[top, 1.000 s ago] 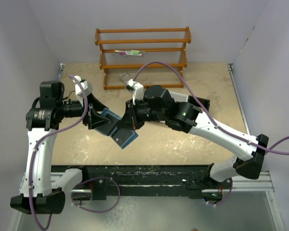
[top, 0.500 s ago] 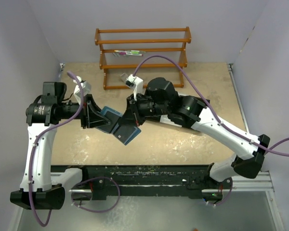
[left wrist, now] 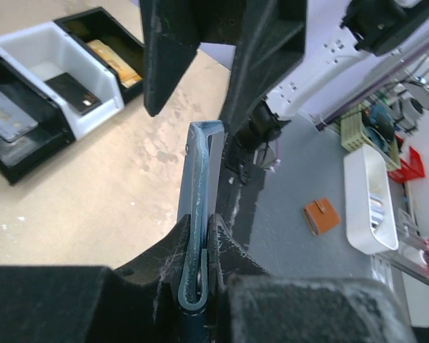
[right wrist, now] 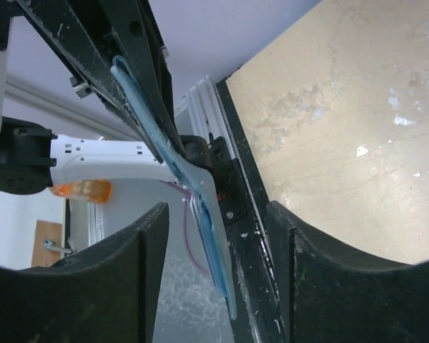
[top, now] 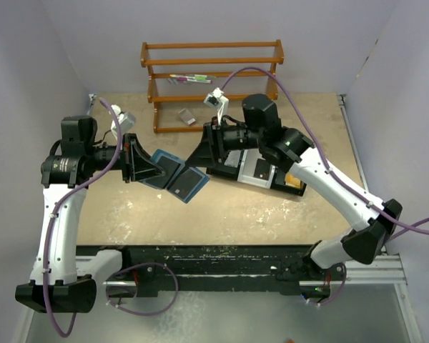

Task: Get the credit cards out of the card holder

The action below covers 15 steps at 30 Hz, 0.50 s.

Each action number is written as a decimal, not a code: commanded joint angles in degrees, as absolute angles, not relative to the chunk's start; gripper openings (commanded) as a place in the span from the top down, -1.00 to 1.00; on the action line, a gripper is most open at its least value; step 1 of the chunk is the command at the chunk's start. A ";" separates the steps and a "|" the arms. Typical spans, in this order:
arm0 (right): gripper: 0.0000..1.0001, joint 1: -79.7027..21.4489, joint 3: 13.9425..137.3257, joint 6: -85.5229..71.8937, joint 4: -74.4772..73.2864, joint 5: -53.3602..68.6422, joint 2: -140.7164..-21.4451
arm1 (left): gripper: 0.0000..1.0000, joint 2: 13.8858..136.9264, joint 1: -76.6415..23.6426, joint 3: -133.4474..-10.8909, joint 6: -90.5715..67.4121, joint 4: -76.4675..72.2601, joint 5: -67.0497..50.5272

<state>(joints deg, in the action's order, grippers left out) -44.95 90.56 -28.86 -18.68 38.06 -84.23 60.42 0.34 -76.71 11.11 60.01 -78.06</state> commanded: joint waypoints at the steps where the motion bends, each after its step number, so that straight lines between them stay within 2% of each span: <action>1: -0.23 -44.65 86.67 -30.56 -11.41 42.80 -79.15 | 0.96 56.85 0.26 -74.14 -7.65 40.26 -74.31; 6: -0.30 -44.65 73.83 -34.26 -1.37 37.26 -70.82 | 0.97 55.50 0.27 -72.31 -23.43 26.47 -73.17; 9: -0.36 -44.65 64.12 -39.61 13.14 33.27 -64.89 | 0.96 55.54 0.27 -72.06 -30.86 20.94 -73.73; 10: -0.43 -44.65 61.29 -41.60 19.00 30.97 -63.32 | 0.96 55.47 0.27 -71.70 -33.47 18.90 -73.93; 11: -0.60 -44.75 58.84 -43.54 23.52 30.20 -62.21 | 0.96 55.47 0.31 -71.41 -35.85 16.96 -74.18; 13: -0.72 -44.74 54.65 -46.95 30.45 28.59 -61.40 | 0.96 55.46 0.33 -70.88 -40.01 13.60 -74.65; 15: -0.75 -45.14 53.22 -49.28 35.08 26.66 -61.75 | 0.96 55.42 0.29 -70.68 -43.32 11.16 -74.94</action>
<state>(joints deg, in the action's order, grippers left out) -44.62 56.25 -41.32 14.61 32.34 -62.19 56.25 0.34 -71.11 -31.14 22.59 -73.47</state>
